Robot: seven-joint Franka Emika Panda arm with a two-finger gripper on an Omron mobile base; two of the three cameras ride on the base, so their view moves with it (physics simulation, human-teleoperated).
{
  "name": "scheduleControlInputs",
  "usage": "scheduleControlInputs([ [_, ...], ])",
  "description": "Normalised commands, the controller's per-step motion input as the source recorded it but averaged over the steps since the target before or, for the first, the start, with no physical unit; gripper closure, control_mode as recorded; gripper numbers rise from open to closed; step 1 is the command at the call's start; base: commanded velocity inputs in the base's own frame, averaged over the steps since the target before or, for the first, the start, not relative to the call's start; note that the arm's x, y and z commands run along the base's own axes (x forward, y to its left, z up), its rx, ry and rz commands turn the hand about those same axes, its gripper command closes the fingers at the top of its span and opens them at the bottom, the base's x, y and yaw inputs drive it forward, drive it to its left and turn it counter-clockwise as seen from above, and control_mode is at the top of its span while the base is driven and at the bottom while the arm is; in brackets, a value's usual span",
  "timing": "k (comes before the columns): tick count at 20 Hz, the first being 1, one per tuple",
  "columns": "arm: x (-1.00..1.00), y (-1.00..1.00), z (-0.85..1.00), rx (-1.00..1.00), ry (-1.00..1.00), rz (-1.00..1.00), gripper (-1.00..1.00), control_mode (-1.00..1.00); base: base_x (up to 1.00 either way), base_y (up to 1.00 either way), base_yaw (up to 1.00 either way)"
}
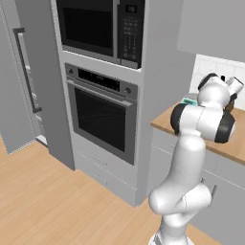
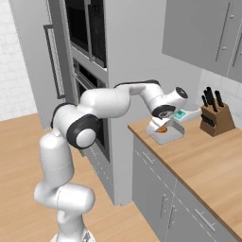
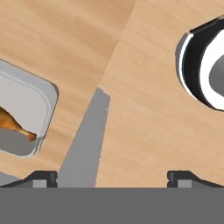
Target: Take the meat container that has the chicken drumstick and place it on the second highest rack of the freezer. Then take the vegetable container that has the corn and lime and place it on the highest rack of the freezer.
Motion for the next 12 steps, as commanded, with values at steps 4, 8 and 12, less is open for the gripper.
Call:
scheduleControlInputs([
  [4,0.01,0.3,-0.27,-0.06,0.03,-0.52,-1.0,-1.0,0.0,0.0,0.0],
  [8,0.14,0.39,-0.25,-0.17,0.06,-0.27,-1.0,-1.0,0.0,0.0,0.0],
  [12,0.21,0.16,-0.15,-0.17,0.13,-0.12,-1.0,-1.0,0.0,0.0,0.0],
])
